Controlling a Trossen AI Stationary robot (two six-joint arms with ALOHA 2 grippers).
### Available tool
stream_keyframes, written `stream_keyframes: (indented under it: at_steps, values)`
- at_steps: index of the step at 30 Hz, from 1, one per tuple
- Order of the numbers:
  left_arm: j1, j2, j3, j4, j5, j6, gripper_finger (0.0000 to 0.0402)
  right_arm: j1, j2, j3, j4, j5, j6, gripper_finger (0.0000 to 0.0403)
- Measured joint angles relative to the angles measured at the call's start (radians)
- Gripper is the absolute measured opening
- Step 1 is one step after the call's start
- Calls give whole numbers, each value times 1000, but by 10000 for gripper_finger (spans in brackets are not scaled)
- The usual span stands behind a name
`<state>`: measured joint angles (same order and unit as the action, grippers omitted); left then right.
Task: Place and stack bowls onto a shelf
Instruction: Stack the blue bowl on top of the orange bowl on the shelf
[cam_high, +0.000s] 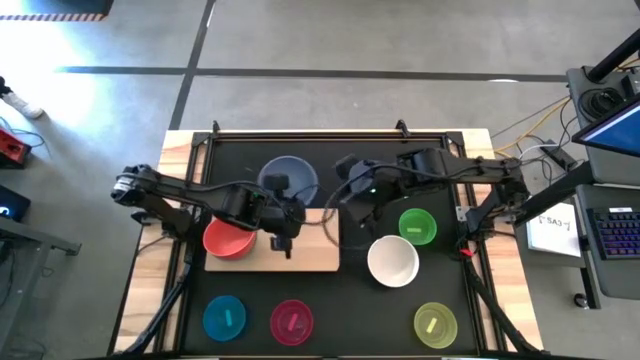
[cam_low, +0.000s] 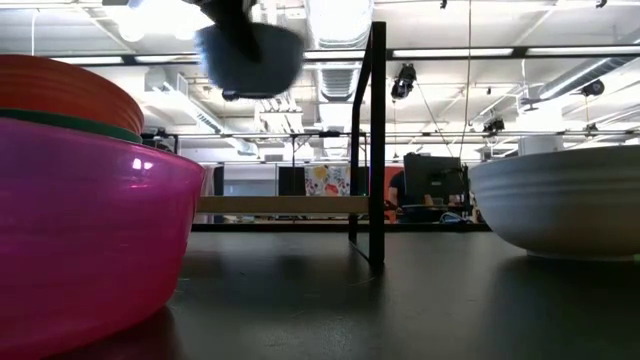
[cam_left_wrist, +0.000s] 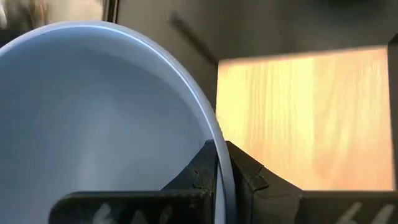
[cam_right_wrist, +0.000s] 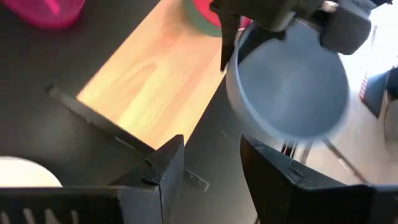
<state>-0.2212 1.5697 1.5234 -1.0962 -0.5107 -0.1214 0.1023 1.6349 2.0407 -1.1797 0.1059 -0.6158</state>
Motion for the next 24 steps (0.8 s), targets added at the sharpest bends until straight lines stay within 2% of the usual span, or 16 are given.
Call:
stream_keyframes:
  at_steps: [7,12,16,24]
  values:
    - [-65,-78,19,-222,34,-407,0,-26,-39,0,-3,5,82,148]
    - [-126,-122,21,-266,181,-631,0,-58,-37,0,-4,5,105,148]
    - [-178,-121,20,-267,290,-766,0,-85,-23,-2,-12,5,107,148]
    - [-272,-114,18,-304,345,-974,0,-129,10,-8,-20,-1,122,137]
